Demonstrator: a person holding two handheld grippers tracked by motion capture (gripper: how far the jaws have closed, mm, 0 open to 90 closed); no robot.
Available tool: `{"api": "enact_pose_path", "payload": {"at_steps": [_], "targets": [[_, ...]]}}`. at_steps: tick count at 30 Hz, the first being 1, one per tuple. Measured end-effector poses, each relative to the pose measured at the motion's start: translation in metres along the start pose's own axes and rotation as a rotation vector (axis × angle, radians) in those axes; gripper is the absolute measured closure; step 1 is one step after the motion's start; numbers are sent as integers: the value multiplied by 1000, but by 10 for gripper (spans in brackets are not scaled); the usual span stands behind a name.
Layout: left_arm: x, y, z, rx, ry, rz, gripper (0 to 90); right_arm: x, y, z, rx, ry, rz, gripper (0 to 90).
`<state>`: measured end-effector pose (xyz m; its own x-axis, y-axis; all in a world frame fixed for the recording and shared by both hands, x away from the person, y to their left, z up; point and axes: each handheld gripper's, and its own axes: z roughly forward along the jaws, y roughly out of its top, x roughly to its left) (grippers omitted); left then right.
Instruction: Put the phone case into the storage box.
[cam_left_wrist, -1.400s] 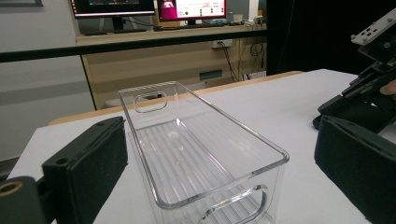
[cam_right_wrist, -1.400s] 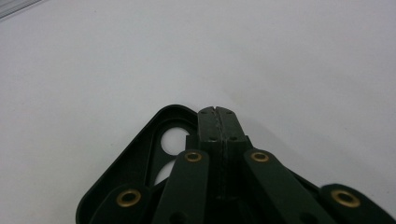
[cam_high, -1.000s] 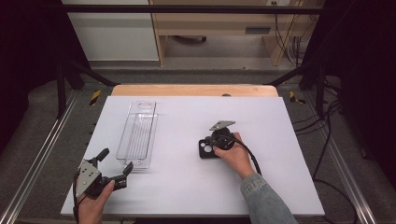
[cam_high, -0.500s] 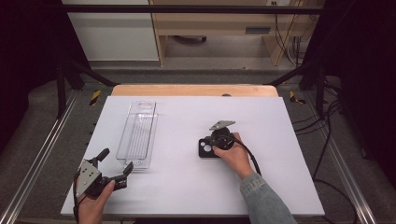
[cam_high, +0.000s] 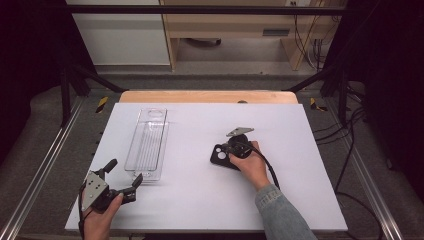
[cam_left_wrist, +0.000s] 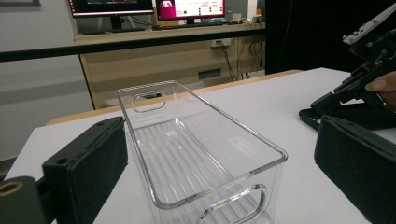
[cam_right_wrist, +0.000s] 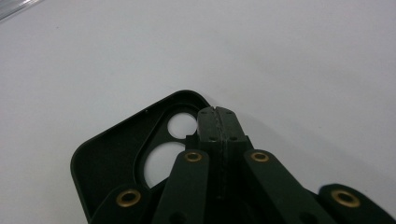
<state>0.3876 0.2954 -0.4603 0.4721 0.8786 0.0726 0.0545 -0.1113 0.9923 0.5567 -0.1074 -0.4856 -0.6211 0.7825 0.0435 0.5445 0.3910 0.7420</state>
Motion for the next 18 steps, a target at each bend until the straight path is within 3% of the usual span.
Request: {"api": "enact_pose_path", "payload": {"at_steps": [12,18], "targets": [[0,0,0,2,0,1,25,-1,1,-3,-8,-4,22,900],[0,0,0,2,1,0,25,2,5,-15,-33,4,-6,900]]}}
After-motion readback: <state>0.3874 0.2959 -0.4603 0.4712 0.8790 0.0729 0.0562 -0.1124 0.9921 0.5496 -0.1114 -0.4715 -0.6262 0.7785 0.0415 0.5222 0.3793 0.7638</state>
